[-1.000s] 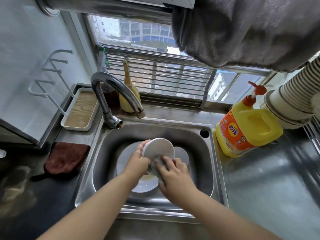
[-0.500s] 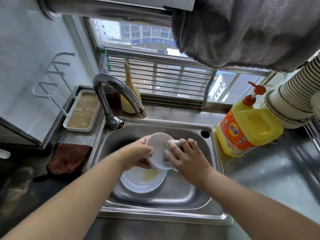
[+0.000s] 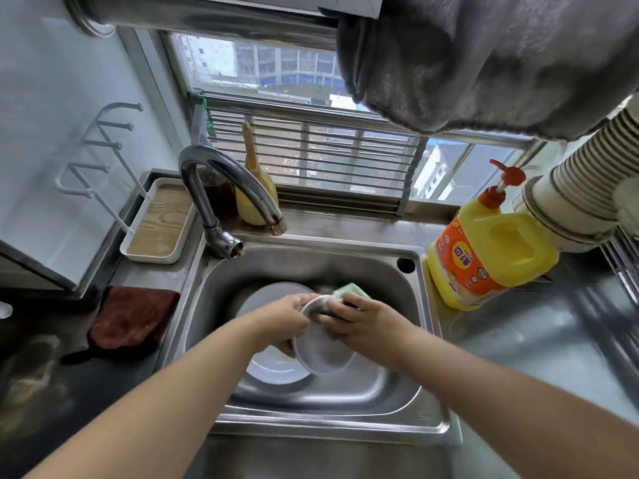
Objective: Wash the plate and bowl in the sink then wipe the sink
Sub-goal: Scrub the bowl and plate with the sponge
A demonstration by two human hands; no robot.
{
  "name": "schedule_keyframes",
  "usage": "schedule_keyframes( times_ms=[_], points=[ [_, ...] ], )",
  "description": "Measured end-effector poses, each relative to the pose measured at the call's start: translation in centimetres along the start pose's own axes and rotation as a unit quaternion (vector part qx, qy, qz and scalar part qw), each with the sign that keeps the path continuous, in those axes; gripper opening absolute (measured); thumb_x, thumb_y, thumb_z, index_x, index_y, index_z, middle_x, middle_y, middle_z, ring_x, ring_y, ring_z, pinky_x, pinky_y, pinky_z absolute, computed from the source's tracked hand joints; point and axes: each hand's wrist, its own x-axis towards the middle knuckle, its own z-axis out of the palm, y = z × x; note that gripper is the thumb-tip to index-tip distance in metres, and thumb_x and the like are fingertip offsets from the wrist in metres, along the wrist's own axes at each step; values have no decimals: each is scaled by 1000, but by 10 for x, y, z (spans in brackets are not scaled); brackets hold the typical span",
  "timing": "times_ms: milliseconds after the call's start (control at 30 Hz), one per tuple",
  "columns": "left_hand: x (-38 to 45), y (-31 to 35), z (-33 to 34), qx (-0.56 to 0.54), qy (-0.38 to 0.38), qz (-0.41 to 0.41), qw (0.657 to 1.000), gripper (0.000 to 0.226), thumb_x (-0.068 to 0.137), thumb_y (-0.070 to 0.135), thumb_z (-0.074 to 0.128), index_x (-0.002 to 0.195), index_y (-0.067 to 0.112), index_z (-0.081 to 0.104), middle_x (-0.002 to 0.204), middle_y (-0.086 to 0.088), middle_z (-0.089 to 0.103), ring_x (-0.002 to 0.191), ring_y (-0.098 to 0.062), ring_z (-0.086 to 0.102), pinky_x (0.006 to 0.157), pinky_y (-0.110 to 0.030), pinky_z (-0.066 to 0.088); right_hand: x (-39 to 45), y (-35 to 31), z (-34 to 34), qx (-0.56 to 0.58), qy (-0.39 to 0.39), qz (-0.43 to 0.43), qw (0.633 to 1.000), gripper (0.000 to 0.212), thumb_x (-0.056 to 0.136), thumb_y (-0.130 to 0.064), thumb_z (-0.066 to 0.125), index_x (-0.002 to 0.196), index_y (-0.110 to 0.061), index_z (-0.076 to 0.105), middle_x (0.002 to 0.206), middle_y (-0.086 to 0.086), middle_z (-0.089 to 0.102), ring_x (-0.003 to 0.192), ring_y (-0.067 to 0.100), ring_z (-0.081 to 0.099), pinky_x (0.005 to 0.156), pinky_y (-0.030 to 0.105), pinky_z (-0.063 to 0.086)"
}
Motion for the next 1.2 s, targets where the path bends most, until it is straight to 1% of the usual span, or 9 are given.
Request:
schedule_keyframes(
  times_ms=[100,233,400,467,567,667,767,967,1200],
  points=[
    [2,14,-12,45,-30,5,999,65,74,-6,31,110,41,61,103,-4,69,99,-27,67,77,-56,56,8,20,-6,-43,-4,-30,999,35,73,-31,64,108,-32,69,130,-14,55,121,19,43,107,36,29],
    [10,13,-17,-65,26,32,997,65,79,-8,30,118,38,53,103,-7,64,93,-29,66,80,-53,56,7,-11,-10,76,-68,196,975,46,60,-27,66,106,-24,71,118,3,66,95,32,58,84,41,36],
    [19,-3,15,-123,103,26,987,57,81,-5,33,104,44,52,109,-8,56,99,-32,58,64,-42,57,41,-59,-43,387,-192,479,764,54,79,-40,56,131,-31,45,136,3,44,111,34,44,94,38,39],
    [19,-6,15,-131,113,14,985,58,81,-6,33,99,46,52,113,-11,55,100,-31,57,55,-32,52,40,-65,-43,445,-163,478,739,54,84,-43,53,135,-35,39,139,2,41,113,32,40,98,37,36],
    [14,-2,-2,-92,64,-26,993,62,79,-11,30,109,39,53,110,-13,57,95,-35,61,53,-38,57,22,-53,-34,315,-105,360,872,48,66,-38,70,113,-34,63,120,2,62,92,27,55,82,35,43],
    [8,10,-27,-8,-41,-52,998,62,78,-9,29,116,32,55,111,-19,63,97,-38,66,71,-50,58,2,-34,-15,151,6,195,969,34,78,-17,44,98,-24,69,107,7,69,81,29,61,79,38,46],
    [3,17,-32,-58,-25,-4,998,62,79,-7,32,124,30,52,111,-17,62,96,-33,66,77,-47,58,5,-23,-20,123,48,237,962,30,77,-13,50,99,-20,68,103,9,69,75,31,59,72,38,49],
    [9,0,27,-295,101,93,945,67,90,0,31,125,57,37,125,-8,49,102,-26,56,65,-37,55,34,-41,-33,300,-50,460,834,42,58,-36,72,99,-27,69,94,-3,70,65,25,59,57,34,48],
    [-2,2,-7,-99,-43,19,994,67,81,-7,28,122,43,47,116,-14,55,94,-32,62,68,-47,58,-7,23,-15,98,27,23,995,36,77,-27,43,99,-38,69,118,-10,63,105,19,59,94,36,37]
  ],
)
